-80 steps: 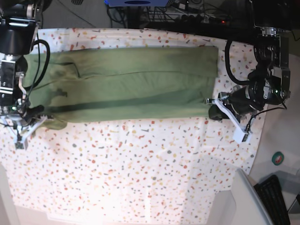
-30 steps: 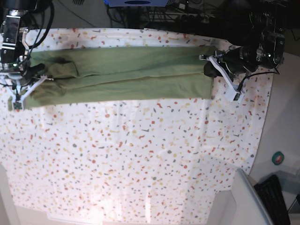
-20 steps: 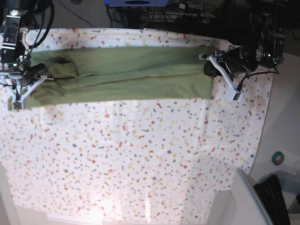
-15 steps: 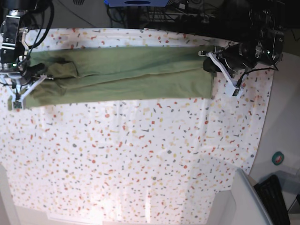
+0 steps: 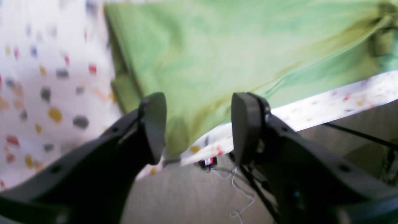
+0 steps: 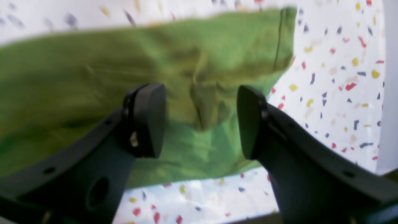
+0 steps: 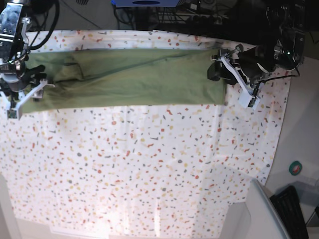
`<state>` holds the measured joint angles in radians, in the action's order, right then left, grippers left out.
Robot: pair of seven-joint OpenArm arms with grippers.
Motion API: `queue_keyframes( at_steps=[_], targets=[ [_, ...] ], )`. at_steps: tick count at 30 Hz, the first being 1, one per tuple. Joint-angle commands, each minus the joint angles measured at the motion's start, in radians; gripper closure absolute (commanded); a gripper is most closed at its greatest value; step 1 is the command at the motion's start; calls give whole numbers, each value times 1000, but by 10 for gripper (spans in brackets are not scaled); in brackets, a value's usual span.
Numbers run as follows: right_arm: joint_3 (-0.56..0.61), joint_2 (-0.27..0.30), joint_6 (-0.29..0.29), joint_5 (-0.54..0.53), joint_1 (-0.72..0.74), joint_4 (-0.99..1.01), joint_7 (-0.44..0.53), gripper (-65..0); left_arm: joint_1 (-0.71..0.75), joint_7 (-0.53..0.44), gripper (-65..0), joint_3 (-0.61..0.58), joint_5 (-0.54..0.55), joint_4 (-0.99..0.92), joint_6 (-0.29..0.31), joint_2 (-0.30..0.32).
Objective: Layout the t-shirt on the table in an organized manner, then fold the t-shirt properly
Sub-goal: 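Hold the strip ends with both grippers and tuck them inward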
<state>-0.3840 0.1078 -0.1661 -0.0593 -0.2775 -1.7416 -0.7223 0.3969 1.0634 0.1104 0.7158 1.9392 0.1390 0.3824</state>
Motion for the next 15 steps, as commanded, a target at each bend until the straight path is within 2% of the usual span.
queue_keyframes(
  at_steps=[1, 3, 4, 5, 7, 12, 15],
  targets=[
    [-22, 10, 1, 6, 21, -11, 17, -347, 0, -7, -265, 5, 11, 18, 4, -4],
    [-30, 10, -3, 8, 56, 4, 17, -314, -3, -7, -130, 5, 6, 6, 4, -50],
    [-30, 13, -3, 8, 73, 38, 17, -257, -5, -8, -21, -2, 3, -7, 4, -72],
    [-30, 26, -3, 8, 94, 67, 17, -188, -6, -8, 0, -4, 1, -19, 4, -86],
    [-34, 40, -3, 8, 145, 148, 17, -2, -22, -12, 0, -4, 1, -54, 1, -110],
    [-83, 63, -3, 8, 258, 398, 31, 0, -69, -15, 0, 2, 1, -191, 1, -115],
    [-131, 83, -3, 8, 283, 526, 117, 0, -106, -16, 0, -2, 1, -258, 1, -113]
  ],
)
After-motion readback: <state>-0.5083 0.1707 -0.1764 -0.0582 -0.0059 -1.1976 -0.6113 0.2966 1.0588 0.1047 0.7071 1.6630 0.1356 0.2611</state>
